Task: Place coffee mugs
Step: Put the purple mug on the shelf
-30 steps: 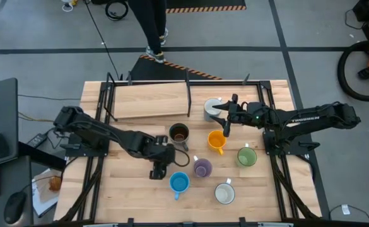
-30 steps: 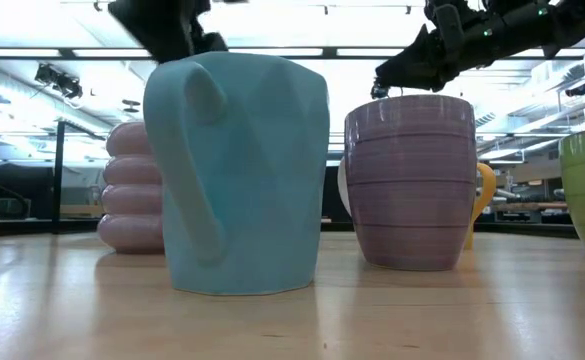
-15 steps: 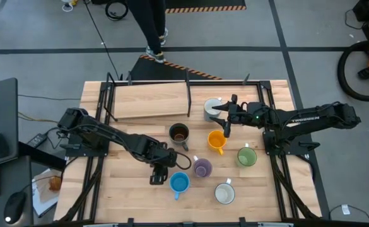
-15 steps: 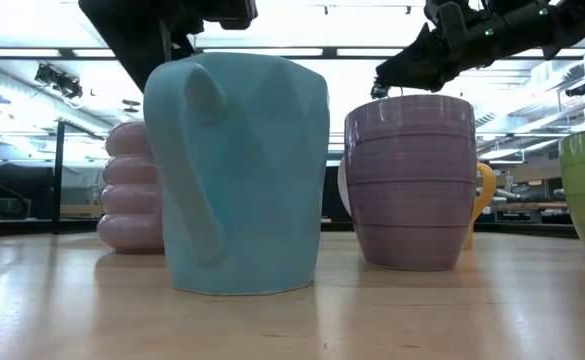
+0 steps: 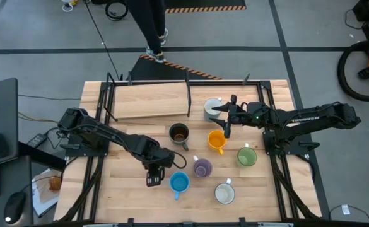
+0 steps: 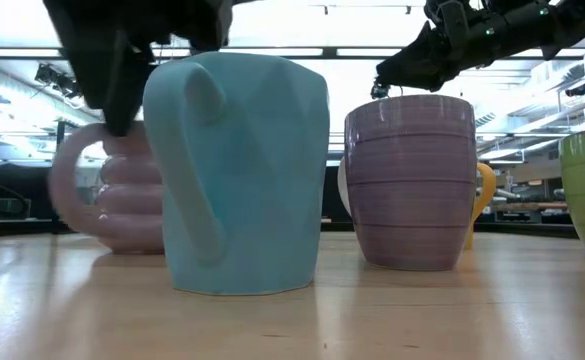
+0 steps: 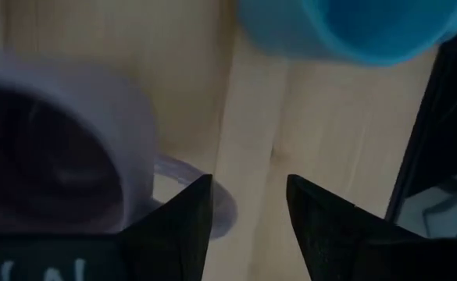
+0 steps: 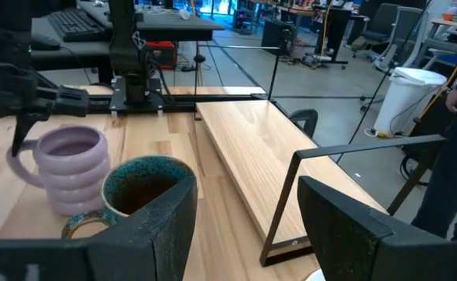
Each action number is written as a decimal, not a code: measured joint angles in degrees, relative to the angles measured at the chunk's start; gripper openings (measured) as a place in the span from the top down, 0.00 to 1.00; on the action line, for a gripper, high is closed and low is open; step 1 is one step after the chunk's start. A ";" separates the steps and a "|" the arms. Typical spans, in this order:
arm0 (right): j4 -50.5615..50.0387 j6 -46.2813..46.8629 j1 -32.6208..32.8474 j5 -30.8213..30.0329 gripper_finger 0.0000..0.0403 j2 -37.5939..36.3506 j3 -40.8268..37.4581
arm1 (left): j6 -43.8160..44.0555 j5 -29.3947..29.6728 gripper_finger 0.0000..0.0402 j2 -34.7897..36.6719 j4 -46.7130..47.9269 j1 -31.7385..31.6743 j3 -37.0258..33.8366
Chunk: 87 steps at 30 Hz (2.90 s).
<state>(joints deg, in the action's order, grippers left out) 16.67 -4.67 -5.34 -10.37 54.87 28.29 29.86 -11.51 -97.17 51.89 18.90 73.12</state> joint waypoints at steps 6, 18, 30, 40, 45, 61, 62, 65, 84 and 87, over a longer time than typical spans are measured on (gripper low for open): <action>0.02 -0.02 0.00 0.09 0.43 0.00 0.00 | 4.55 -0.61 0.57 0.00 6.13 0.40 0.00; 0.44 -0.48 0.00 0.09 0.43 0.00 -0.02 | 10.27 2.84 0.57 0.52 6.90 6.12 0.00; 0.89 -1.49 0.02 0.09 0.43 0.02 -0.04 | 15.85 12.56 0.57 0.52 5.73 10.46 -1.77; 3.38 -3.04 0.00 0.09 0.43 0.02 -0.04 | 20.07 15.82 0.57 0.50 5.49 12.31 -6.04; 4.27 -3.08 0.00 0.09 0.43 0.02 -0.04 | 20.56 20.17 0.57 0.50 6.98 12.52 -6.05; 4.06 -3.06 0.02 1.49 0.43 0.02 -0.04 | 20.09 27.65 0.57 0.50 18.07 12.44 -6.05; 4.07 -3.06 0.02 1.51 0.43 0.02 -0.04 | 20.22 28.57 0.57 0.50 18.80 12.44 -6.05; 4.07 -3.04 0.02 1.58 0.43 0.02 -0.04 | 20.01 30.77 0.57 0.50 20.27 12.44 -6.05; 3.30 -2.30 0.02 1.64 0.43 0.02 -0.04 | 20.45 40.97 0.57 0.50 28.11 12.38 -6.05; 3.26 -1.77 0.02 1.64 0.43 0.02 -0.04 | 20.81 35.60 0.57 0.50 30.89 11.38 -5.74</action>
<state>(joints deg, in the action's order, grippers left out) 19.92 -6.43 -5.32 -8.73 54.89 28.25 50.67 24.09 -96.66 82.78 30.27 67.39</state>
